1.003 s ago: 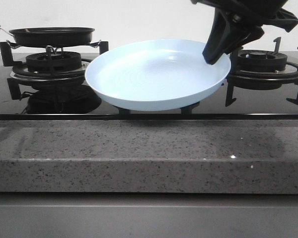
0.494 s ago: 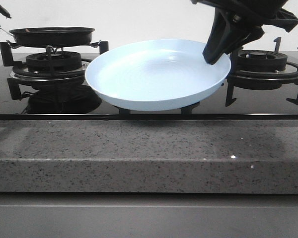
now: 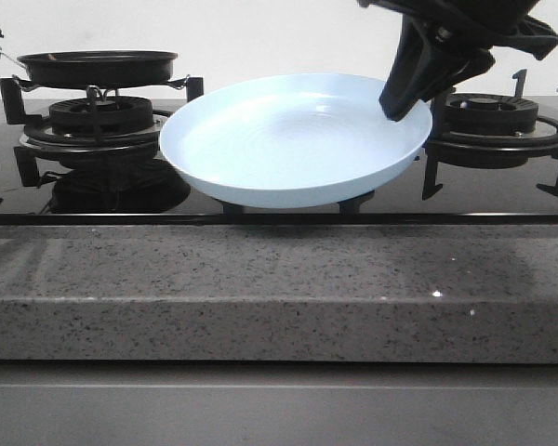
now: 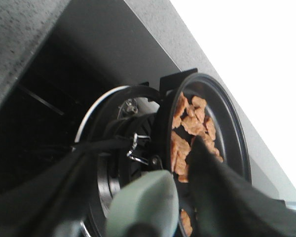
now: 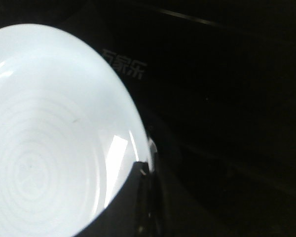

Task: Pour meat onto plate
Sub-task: 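Grasp the pale green pan handle with the left gripper and lift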

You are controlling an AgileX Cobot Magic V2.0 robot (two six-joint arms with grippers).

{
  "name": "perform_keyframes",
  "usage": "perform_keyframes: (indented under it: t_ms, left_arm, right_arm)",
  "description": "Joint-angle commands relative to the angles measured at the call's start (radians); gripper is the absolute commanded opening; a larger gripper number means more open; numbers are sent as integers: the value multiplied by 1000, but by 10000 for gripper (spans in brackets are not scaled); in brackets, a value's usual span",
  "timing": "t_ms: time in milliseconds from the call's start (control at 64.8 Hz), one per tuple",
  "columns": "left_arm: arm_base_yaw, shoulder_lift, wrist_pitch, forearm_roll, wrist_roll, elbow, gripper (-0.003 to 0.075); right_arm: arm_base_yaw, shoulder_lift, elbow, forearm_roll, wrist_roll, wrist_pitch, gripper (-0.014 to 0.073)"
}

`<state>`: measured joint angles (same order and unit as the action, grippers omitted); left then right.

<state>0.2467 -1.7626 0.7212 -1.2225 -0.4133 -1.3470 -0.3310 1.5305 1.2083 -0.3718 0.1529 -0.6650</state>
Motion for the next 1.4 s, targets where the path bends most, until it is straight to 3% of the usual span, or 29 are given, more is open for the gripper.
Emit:
perform_keyframes:
  t_ms: [0, 556, 1050, 1389]
  left_arm:
    - [3, 46, 14, -57, -2, -32, 300]
    - [3, 49, 35, -84, -45, -32, -18]
    - [3, 252, 42, -101, -141, -27, -20]
    - [3, 554, 46, -209, -284, 192, -20]
  right_arm:
    - [0, -47, 23, -22, 7, 40, -68]
    - [0, -47, 23, -22, 7, 40, -68]
    - [0, -47, 23, -22, 7, 40, -68]
    - [0, -47, 23, -22, 7, 40, -68]
